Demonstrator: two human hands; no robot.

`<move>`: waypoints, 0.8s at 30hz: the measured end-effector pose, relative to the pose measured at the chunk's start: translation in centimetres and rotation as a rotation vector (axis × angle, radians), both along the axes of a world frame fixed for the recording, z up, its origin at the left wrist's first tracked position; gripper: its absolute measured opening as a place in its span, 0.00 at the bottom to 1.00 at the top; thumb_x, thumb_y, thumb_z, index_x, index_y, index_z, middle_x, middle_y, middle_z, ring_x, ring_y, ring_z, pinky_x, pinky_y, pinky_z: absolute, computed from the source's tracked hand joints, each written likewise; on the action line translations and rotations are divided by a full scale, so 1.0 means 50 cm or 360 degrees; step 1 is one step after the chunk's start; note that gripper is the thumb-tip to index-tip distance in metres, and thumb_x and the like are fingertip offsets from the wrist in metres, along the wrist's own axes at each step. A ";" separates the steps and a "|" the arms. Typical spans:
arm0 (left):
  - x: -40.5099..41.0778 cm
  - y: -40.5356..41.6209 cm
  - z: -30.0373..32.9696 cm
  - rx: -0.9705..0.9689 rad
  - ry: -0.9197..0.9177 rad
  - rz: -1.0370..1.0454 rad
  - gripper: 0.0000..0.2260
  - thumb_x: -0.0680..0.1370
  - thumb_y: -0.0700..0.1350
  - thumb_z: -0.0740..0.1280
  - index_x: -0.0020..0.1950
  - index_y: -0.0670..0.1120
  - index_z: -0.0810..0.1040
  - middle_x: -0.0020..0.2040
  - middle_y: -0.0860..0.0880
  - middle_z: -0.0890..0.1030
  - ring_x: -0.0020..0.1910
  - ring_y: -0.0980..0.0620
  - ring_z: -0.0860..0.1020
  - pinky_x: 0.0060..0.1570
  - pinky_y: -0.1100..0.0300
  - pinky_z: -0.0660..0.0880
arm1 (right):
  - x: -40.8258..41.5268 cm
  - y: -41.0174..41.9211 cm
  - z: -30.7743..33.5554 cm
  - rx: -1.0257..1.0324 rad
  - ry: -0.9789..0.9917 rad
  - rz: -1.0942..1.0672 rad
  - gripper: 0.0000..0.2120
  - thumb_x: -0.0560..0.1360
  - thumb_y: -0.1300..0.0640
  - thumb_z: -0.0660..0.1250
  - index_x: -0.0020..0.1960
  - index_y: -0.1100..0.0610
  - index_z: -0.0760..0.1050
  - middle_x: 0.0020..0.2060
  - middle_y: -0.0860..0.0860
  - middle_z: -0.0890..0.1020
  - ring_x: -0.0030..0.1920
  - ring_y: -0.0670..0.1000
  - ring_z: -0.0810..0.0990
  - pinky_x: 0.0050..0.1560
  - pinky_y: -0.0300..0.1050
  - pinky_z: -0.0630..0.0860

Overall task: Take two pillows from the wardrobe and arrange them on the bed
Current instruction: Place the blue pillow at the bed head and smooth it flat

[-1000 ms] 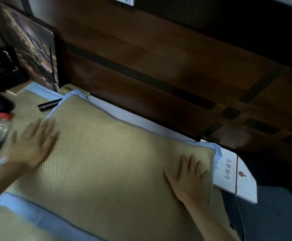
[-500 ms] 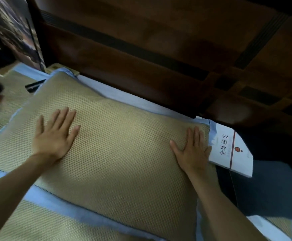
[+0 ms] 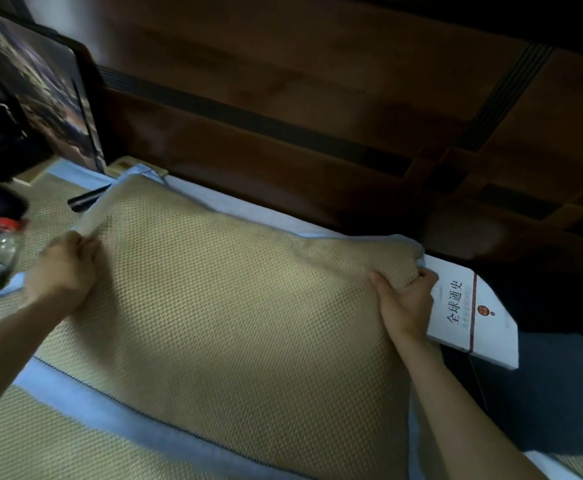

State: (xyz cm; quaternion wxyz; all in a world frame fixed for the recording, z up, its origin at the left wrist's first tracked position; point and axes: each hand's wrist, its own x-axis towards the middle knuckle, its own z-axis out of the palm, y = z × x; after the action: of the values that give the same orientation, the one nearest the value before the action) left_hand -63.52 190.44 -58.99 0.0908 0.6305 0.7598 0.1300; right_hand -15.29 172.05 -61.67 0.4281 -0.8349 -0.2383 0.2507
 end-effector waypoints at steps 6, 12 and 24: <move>0.031 0.104 0.031 0.0151 -0.0177 0.0149 0.14 0.81 0.55 0.59 0.53 0.43 0.72 0.49 0.33 0.78 0.48 0.30 0.77 0.47 0.39 0.75 | 0.032 0.076 0.030 -0.0025 -0.0351 0.0070 0.41 0.75 0.43 0.73 0.77 0.58 0.55 0.69 0.58 0.70 0.64 0.57 0.74 0.59 0.52 0.72; 0.333 -0.082 0.012 -0.0251 0.0303 -0.0804 0.28 0.81 0.64 0.49 0.77 0.51 0.57 0.78 0.45 0.58 0.75 0.41 0.60 0.70 0.32 0.56 | -0.106 0.021 0.025 -0.0441 -0.1034 0.1086 0.37 0.80 0.33 0.51 0.82 0.48 0.43 0.81 0.55 0.45 0.80 0.59 0.45 0.76 0.60 0.43; 0.433 -0.458 0.099 -0.0627 0.0290 -0.0940 0.31 0.81 0.66 0.45 0.81 0.54 0.47 0.82 0.52 0.50 0.79 0.46 0.54 0.75 0.42 0.51 | -0.051 -0.258 0.137 -0.0509 -0.0702 0.1458 0.32 0.81 0.39 0.58 0.79 0.53 0.57 0.77 0.53 0.63 0.75 0.56 0.60 0.75 0.55 0.57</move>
State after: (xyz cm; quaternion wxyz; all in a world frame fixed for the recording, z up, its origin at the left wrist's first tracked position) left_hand -41.88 167.54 -54.06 0.1762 0.8021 0.5605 -0.1074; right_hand -17.84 159.13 -54.82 0.0819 -0.7330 -0.6217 0.2637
